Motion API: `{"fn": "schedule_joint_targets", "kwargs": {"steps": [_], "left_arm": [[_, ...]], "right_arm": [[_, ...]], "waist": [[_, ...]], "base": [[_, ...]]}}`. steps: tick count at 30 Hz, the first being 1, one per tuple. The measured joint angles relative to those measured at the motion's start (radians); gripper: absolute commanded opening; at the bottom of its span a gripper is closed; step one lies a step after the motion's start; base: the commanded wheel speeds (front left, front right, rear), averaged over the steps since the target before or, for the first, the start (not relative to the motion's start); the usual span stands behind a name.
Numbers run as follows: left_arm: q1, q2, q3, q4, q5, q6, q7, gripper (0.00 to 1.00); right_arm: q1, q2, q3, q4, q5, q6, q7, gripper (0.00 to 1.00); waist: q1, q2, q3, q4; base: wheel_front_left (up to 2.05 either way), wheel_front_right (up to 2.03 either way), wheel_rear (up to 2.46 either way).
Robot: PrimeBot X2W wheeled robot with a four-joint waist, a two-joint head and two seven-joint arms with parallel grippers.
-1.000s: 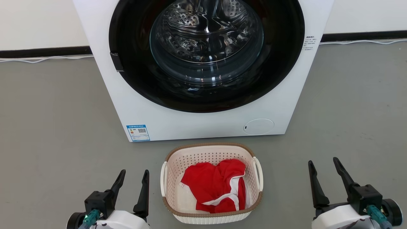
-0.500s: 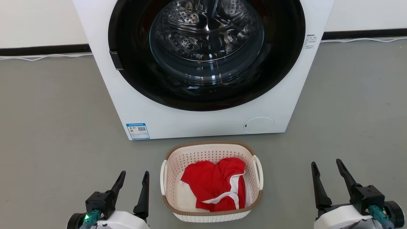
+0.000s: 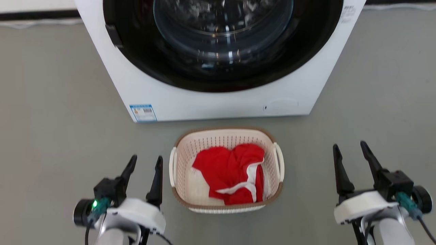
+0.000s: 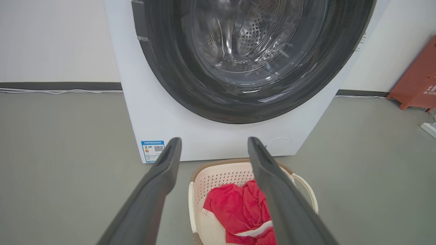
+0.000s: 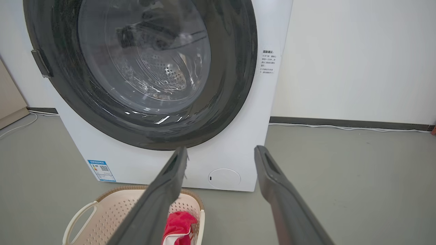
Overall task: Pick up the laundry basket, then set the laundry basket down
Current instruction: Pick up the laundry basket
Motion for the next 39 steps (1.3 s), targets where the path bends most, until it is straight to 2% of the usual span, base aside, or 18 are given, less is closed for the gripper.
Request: {"fn": "schedule_joint_targets", "kwargs": {"steps": [9,18,25,32,39], "left_arm": [[-0.199,-0.002,-0.056,0.09,-0.001,0.034,0.0,1.0],[-0.456,-0.006,-0.127,0.321,-0.038,0.079,-0.001,1.0],[-0.589,-0.008,-0.166,0.437,-0.078,0.117,-0.001,1.0],[-0.677,-0.009,-0.193,0.521,-0.091,0.15,-0.001,1.0],[-0.723,-0.009,-0.214,0.554,-0.116,0.153,-0.001,1.0]], "right_arm": [[-0.182,-0.01,0.004,0.071,0.0,0.0,-0.002,1.0],[-0.391,-0.031,0.005,0.225,-0.01,0.0,-0.003,1.0],[-0.487,-0.042,0.014,0.325,-0.011,0.0,-0.003,1.0],[-0.538,-0.046,0.028,0.373,-0.01,0.0,-0.003,1.0],[-0.549,-0.052,0.033,0.375,-0.01,0.0,-0.003,1.0]], "waist": [[0.0,0.0,0.184,0.005],[0.0,-0.0001,0.407,0.015],[0.0,0.0,0.534,0.029],[0.0,-0.0001,0.628,0.05],[0.0,0.0,0.68,0.058]], "base": [[0.0,0.0,0.0],[0.0,0.0,0.0],[0.0,0.0,0.0],[0.0,0.0,0.0],[0.0,0.0,0.0]]}}
